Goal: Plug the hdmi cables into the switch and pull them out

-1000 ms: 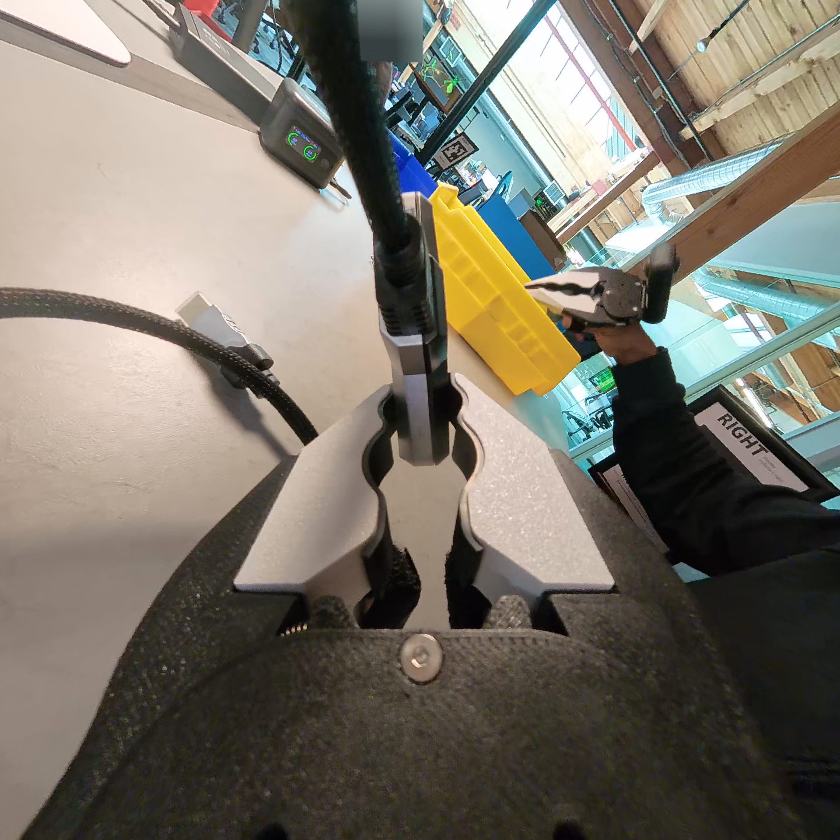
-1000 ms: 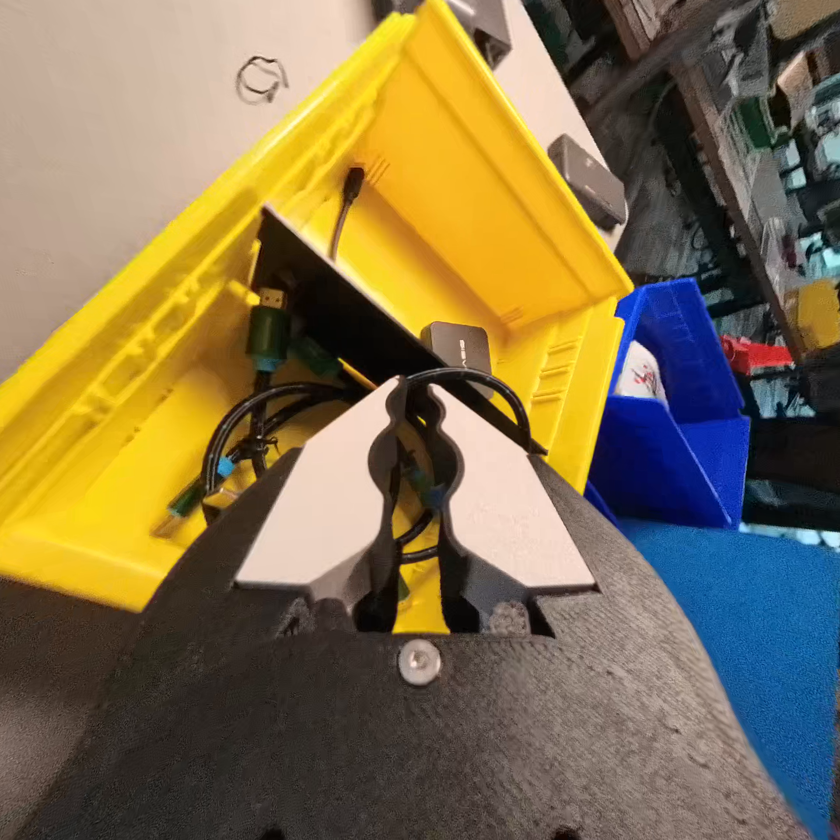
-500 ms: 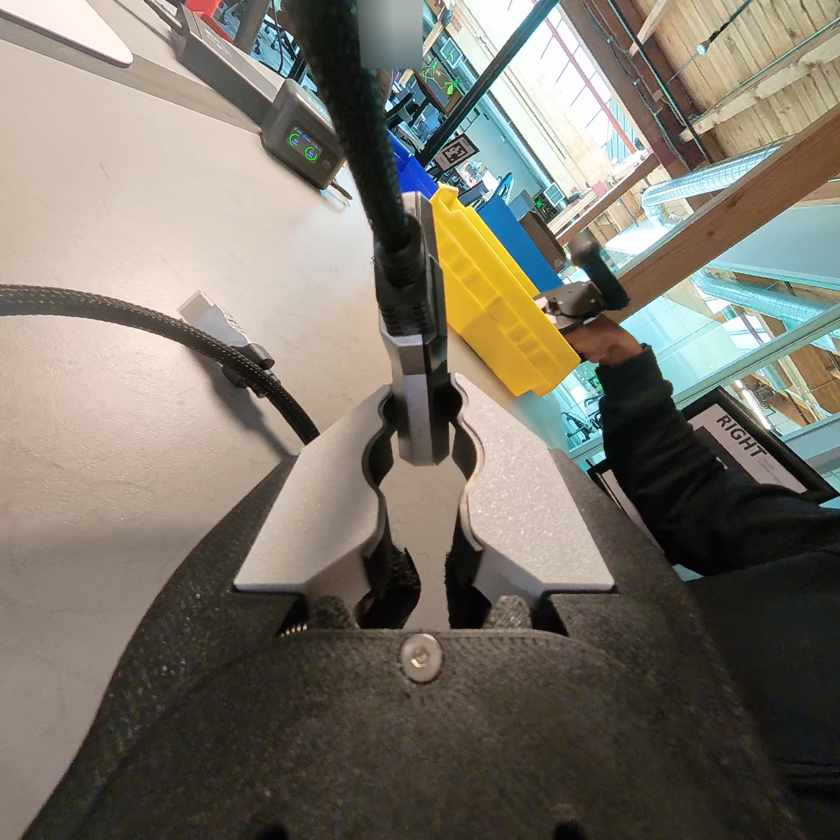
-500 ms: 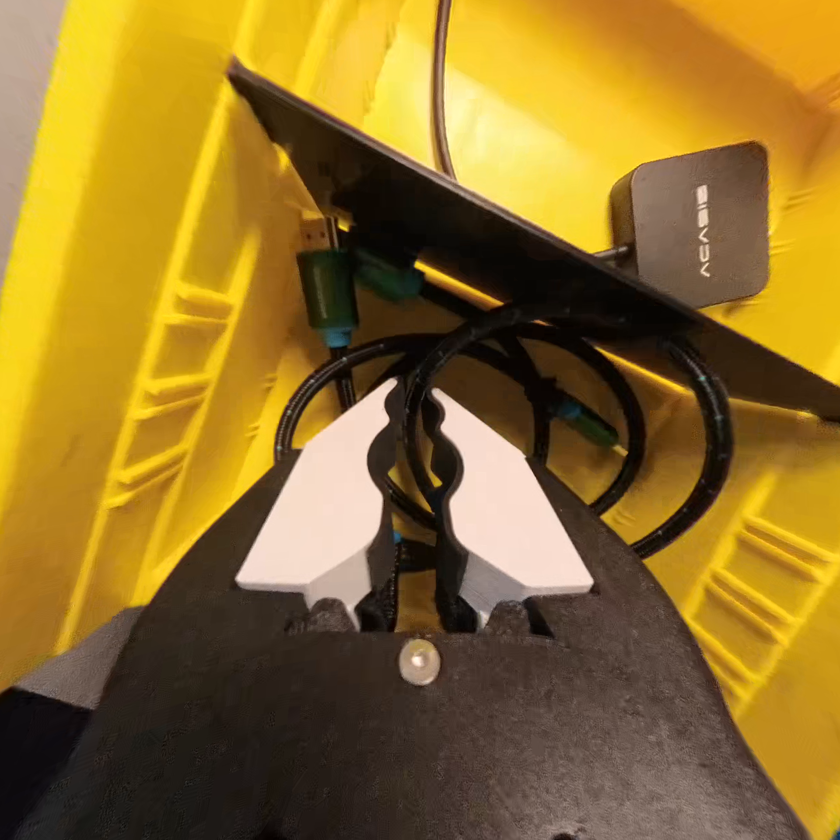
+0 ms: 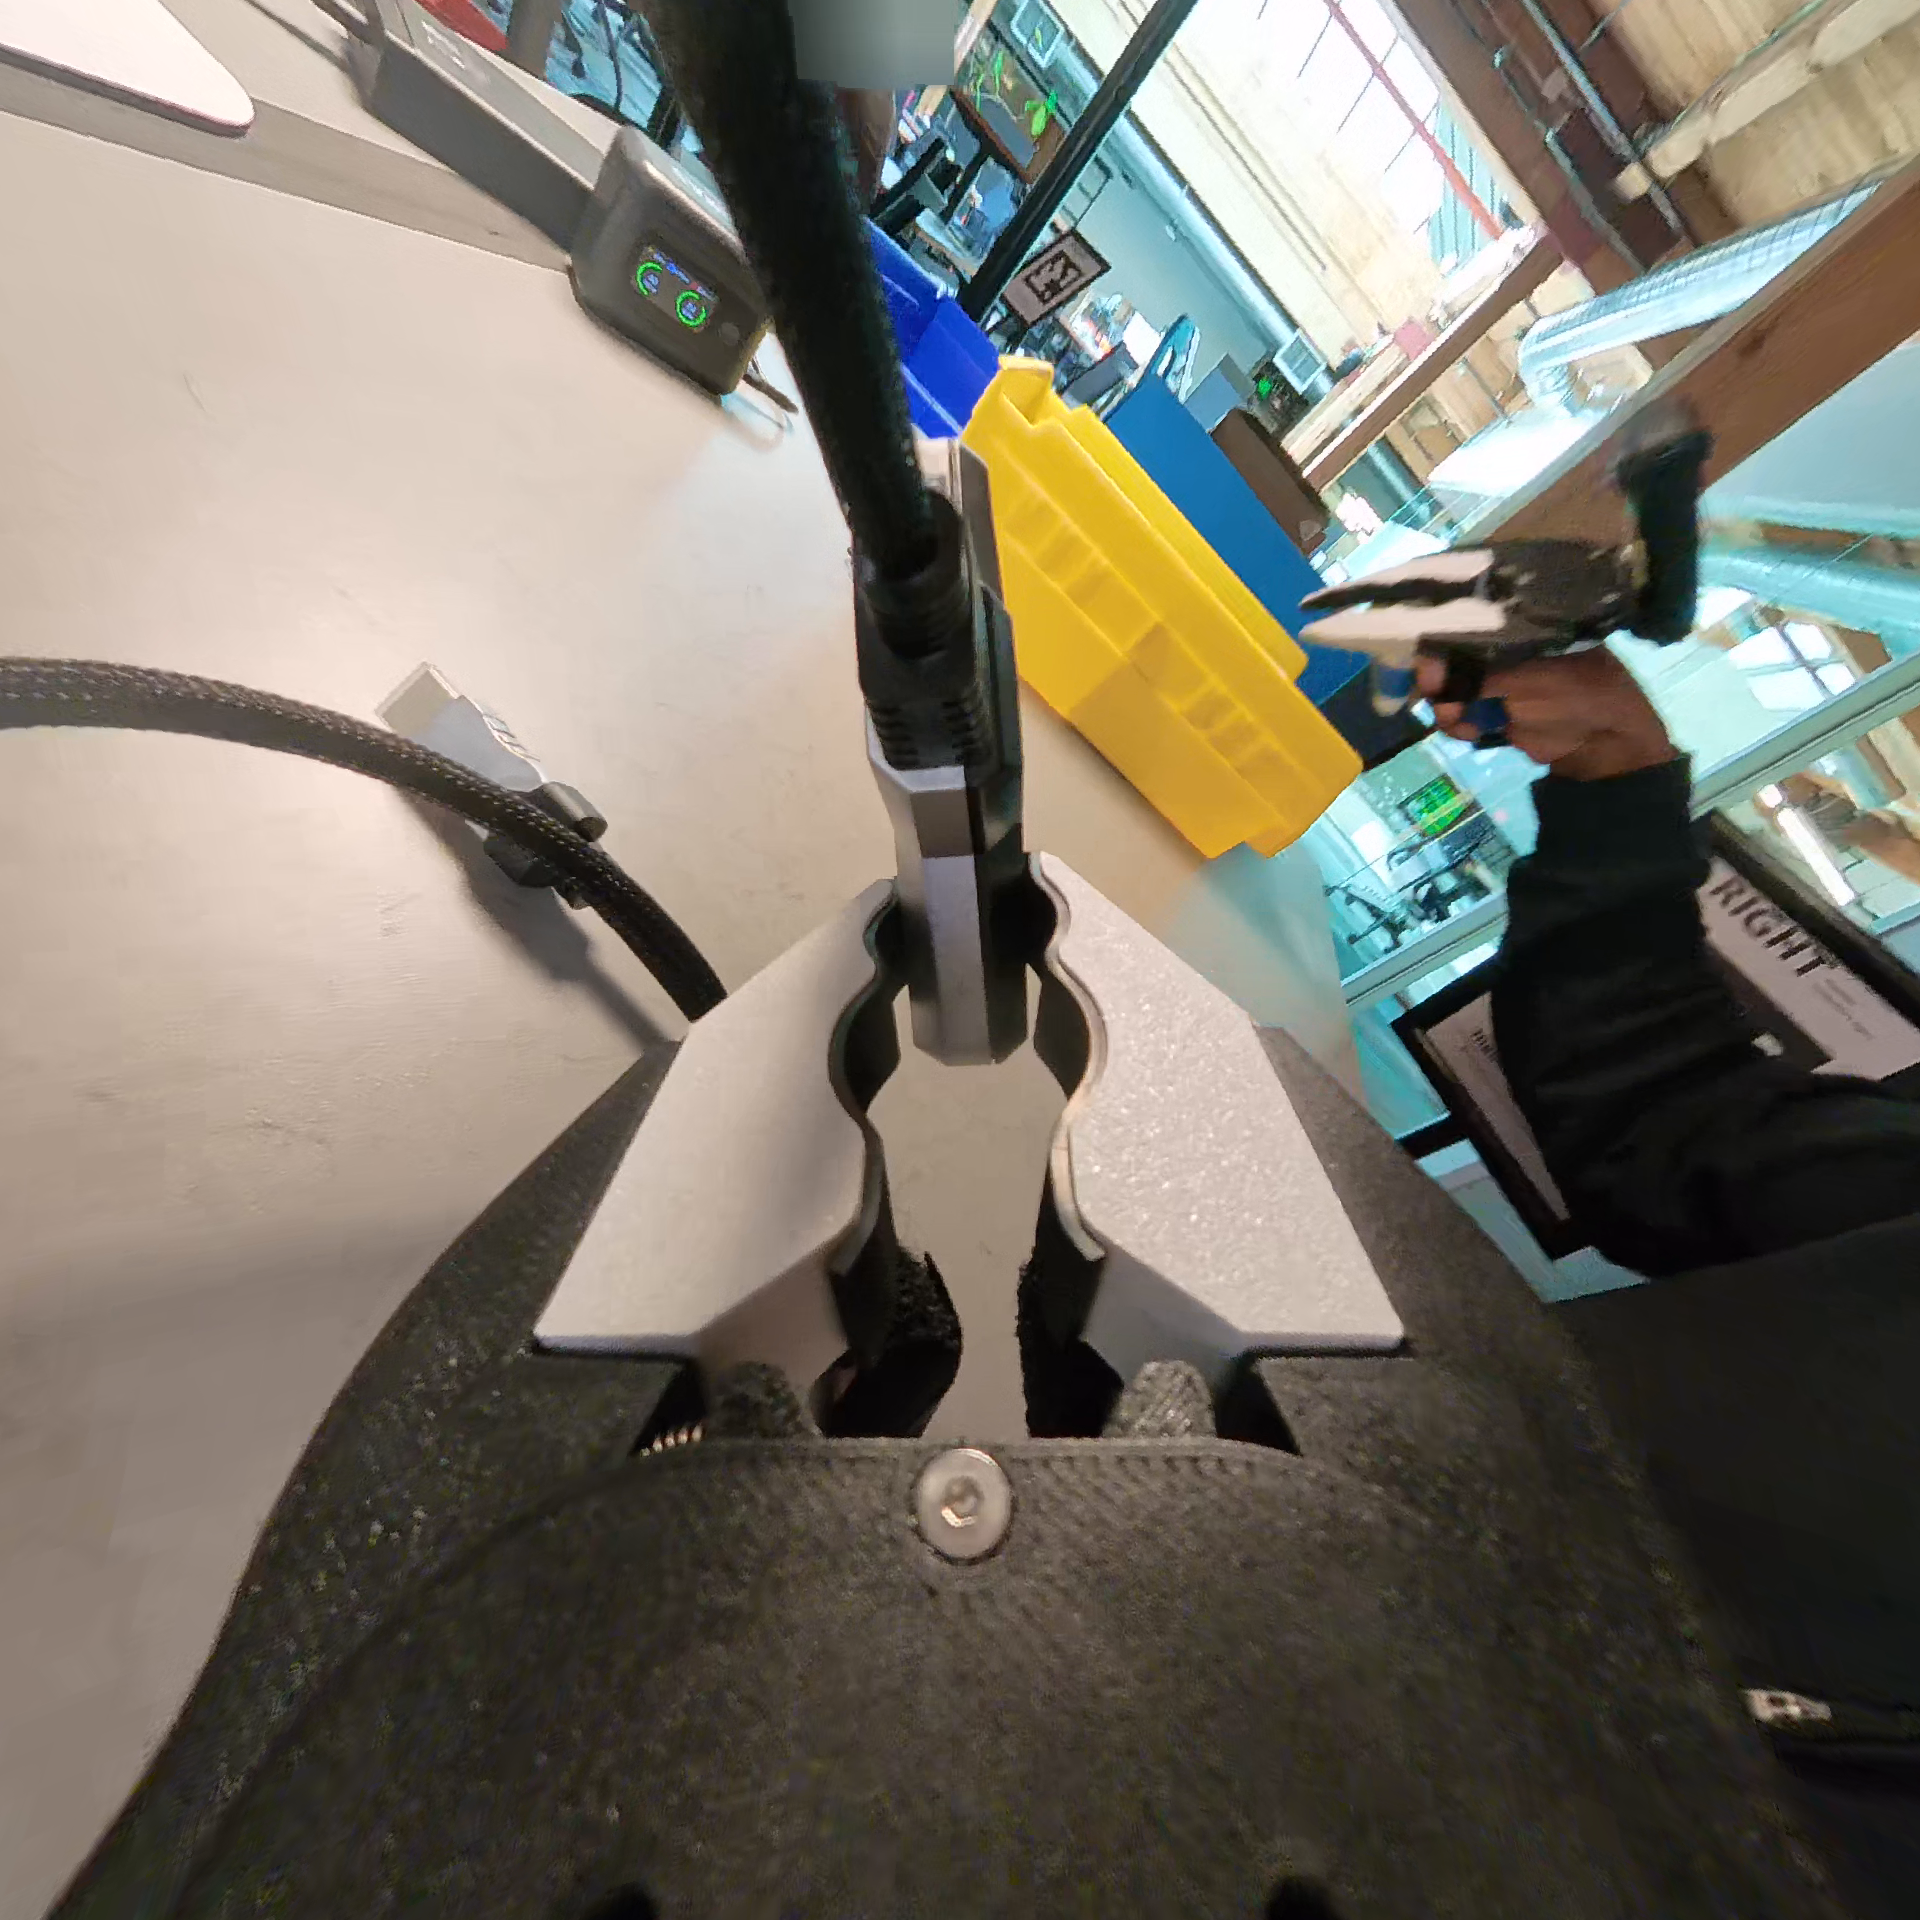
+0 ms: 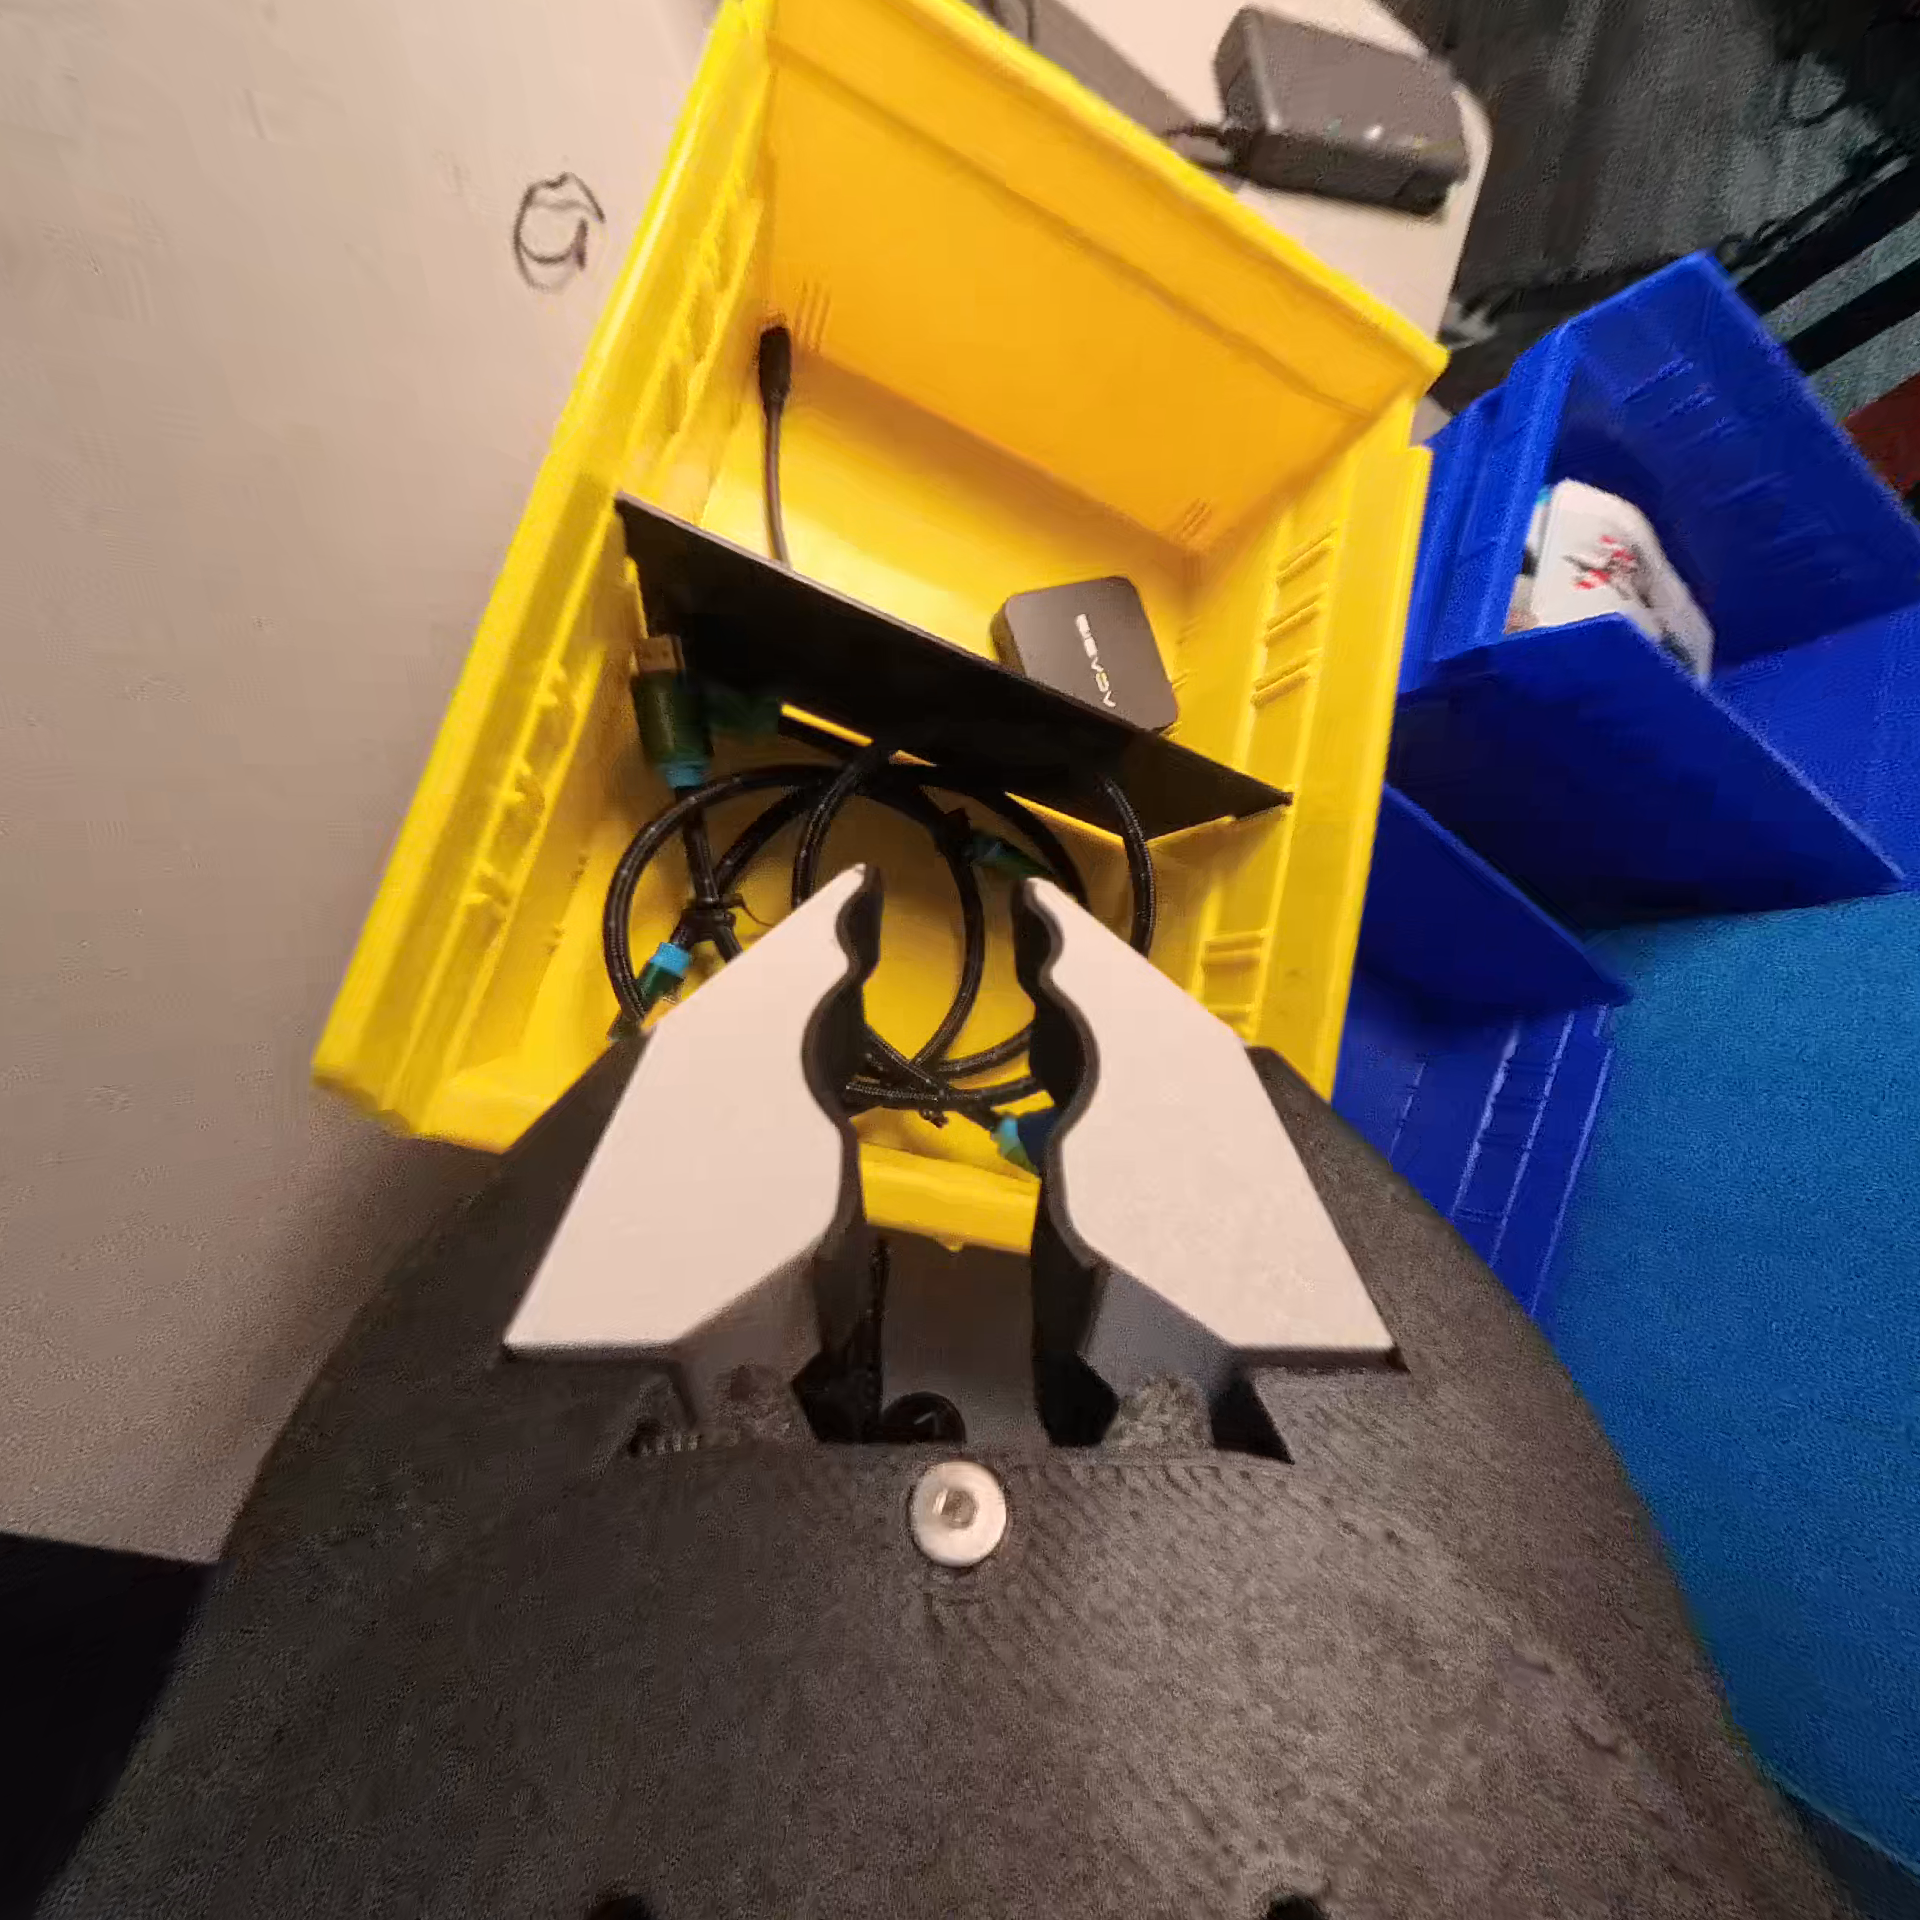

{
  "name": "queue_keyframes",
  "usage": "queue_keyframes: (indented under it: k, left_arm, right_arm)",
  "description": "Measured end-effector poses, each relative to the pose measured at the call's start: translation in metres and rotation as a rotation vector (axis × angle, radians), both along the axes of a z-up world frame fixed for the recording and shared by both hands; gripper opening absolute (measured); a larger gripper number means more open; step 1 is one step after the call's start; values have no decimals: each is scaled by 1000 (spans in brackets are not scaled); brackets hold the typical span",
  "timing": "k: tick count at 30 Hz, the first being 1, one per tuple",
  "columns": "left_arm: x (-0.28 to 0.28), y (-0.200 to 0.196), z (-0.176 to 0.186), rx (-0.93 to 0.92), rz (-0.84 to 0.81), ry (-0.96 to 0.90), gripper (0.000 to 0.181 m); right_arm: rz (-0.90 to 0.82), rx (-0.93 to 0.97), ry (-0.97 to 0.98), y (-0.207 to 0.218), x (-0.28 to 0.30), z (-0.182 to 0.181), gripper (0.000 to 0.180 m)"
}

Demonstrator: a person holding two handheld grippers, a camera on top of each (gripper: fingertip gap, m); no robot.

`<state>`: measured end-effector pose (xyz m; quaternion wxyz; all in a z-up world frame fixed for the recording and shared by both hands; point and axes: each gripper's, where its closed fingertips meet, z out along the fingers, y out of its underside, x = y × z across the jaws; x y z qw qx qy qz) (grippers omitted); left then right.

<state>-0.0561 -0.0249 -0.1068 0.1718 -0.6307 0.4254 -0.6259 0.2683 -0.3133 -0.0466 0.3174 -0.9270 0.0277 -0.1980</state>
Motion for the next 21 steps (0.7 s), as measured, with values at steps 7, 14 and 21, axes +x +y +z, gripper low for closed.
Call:
queue_keyframes:
  k: [7,14,21]
  left_arm:
    - [-15,-86,2,104,-461,-3,21]
    - [-55,-157,-35,149,-851,201,22]
    - [-43,-132,-37,123,-695,284,39]
  right_arm:
    - [345,92,53,58,-126,20,27]
    - [666,119,241,133,-251,-4,33]
    - [675,143,300,207,-289,-32,41]
